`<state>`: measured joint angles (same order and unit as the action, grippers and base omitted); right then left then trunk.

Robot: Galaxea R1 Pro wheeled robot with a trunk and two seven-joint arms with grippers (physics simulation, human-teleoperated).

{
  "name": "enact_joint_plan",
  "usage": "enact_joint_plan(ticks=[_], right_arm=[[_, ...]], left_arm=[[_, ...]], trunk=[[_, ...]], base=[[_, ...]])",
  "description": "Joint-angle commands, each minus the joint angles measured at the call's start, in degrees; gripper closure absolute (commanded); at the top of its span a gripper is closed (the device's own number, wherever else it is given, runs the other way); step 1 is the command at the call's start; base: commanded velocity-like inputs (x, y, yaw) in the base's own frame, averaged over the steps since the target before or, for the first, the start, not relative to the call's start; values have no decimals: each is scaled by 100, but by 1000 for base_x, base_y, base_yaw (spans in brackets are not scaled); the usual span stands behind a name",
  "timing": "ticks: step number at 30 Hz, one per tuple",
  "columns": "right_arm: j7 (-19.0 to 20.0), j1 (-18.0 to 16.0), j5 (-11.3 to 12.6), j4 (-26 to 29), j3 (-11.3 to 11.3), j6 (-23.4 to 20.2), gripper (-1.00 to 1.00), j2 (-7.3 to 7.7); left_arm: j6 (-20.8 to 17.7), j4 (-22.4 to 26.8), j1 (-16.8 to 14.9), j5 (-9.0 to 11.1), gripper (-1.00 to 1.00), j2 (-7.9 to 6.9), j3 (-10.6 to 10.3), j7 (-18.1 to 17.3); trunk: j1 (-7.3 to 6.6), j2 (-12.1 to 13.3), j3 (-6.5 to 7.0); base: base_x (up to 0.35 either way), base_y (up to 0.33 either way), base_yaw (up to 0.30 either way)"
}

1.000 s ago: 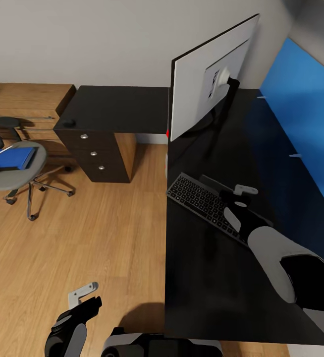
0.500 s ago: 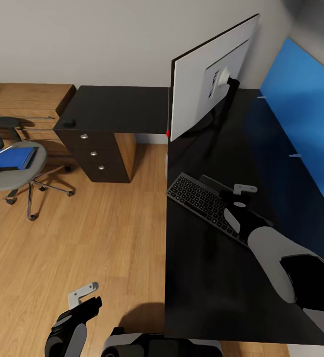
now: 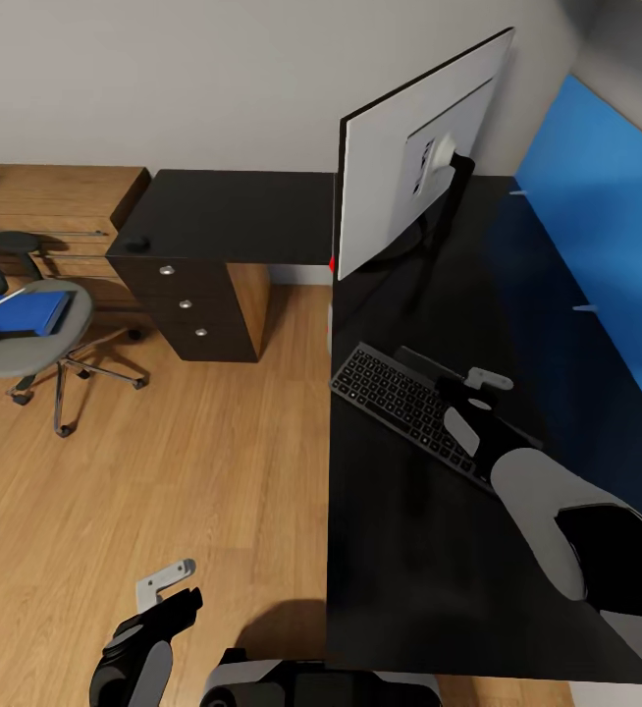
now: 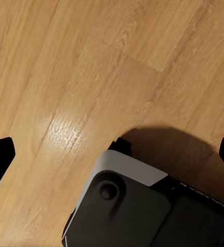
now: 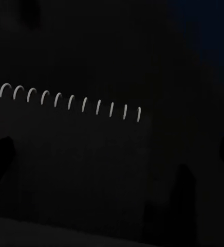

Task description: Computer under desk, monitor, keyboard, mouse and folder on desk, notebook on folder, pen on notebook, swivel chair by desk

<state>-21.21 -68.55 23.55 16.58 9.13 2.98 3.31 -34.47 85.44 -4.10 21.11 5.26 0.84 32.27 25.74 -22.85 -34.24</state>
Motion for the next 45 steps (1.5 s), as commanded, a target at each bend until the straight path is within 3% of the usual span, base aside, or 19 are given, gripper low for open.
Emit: enact_joint_plan(ticks=[1,45], right_arm=[[-15,-1,132,-201,45,27,-100,0],[-15,-1,141,-199,45,27,-100,3]], left_arm=[[-13,8,-3,60,-100,3,4,43],[-16,-10,-3,57,-100,2,4,34]], trunk=[[5,-7,-8],[5,-7,-8]], base=[[0,0,0],[-68,0,0]])
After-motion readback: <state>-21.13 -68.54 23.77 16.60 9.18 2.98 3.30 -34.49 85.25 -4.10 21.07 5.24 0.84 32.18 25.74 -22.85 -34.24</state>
